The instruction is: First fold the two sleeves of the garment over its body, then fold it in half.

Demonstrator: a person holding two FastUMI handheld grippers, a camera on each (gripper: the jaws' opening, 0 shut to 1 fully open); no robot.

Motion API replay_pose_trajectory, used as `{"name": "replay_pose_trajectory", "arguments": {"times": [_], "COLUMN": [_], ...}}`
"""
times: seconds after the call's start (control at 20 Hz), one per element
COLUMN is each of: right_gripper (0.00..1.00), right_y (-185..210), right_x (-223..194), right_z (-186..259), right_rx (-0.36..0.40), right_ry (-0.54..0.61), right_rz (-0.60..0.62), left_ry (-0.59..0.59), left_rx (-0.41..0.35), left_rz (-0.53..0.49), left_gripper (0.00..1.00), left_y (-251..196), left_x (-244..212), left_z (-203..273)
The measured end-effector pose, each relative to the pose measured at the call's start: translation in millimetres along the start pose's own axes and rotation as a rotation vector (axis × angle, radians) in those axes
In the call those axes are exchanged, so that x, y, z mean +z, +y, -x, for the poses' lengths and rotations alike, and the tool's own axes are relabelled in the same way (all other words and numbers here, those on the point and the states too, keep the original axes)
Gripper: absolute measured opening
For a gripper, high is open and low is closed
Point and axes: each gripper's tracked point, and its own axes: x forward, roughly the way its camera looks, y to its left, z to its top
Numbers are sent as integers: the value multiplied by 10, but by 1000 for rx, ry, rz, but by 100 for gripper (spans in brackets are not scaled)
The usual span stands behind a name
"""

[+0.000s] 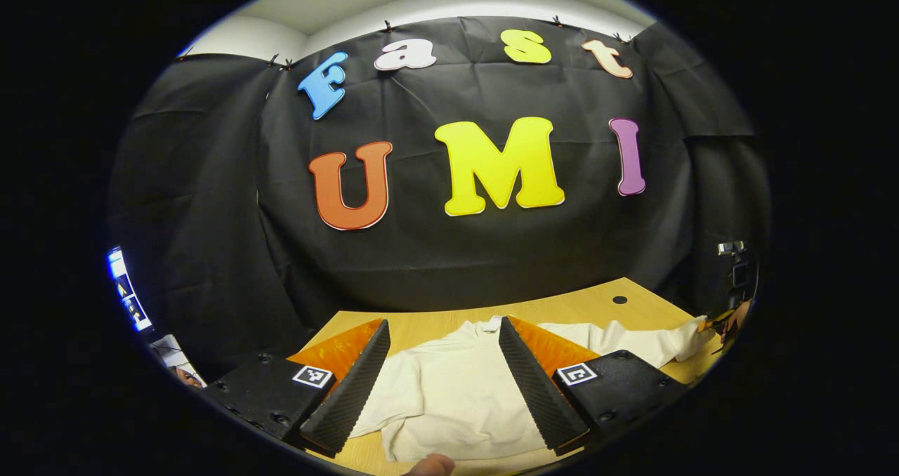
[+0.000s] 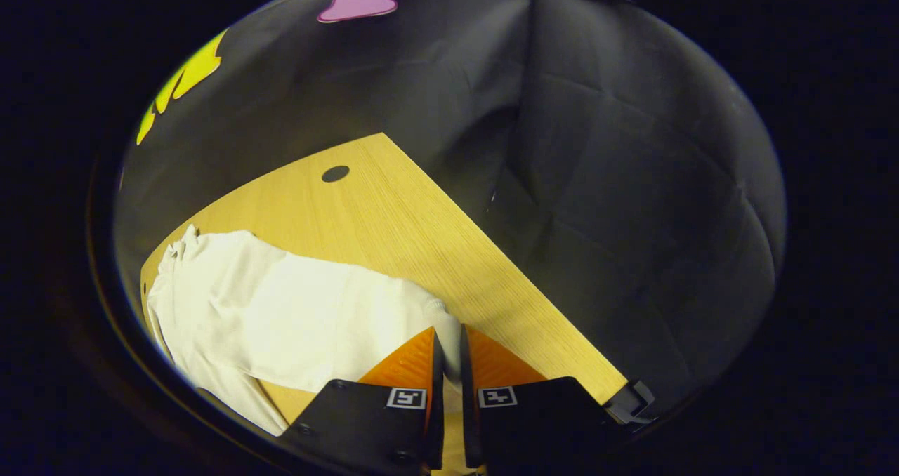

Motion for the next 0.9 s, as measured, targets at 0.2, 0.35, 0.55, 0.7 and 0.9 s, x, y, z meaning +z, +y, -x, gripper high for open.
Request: {"name": "replay_pose_trajectory", "arguments": {"times": [0.2, 0.35, 0.55, 0.7, 0.9], "right_gripper": [1, 1, 1, 1, 1], "right_y": [539, 1092, 2026, 2732, 3655], "right_x": [426, 745, 994, 960, 804], "right_z": [443, 795, 1311, 1577, 1946], "right_rx": [65, 132, 245, 331, 451], "right_ry": [-79, -141, -193, -217, -226], "right_rz": [31, 57, 80, 146, 219], "left_ry": [2, 20, 36, 43, 54], "left_rx": [24, 40, 27, 35, 33], "left_rz": [29, 49, 80, 88, 114], "left_gripper": [99, 99, 100, 100, 99], "left_y": [329, 551, 770, 951, 1179], "left_x": [-151, -295, -434, -497, -594], "left_z": [-27, -47, -56, -76, -101]}}
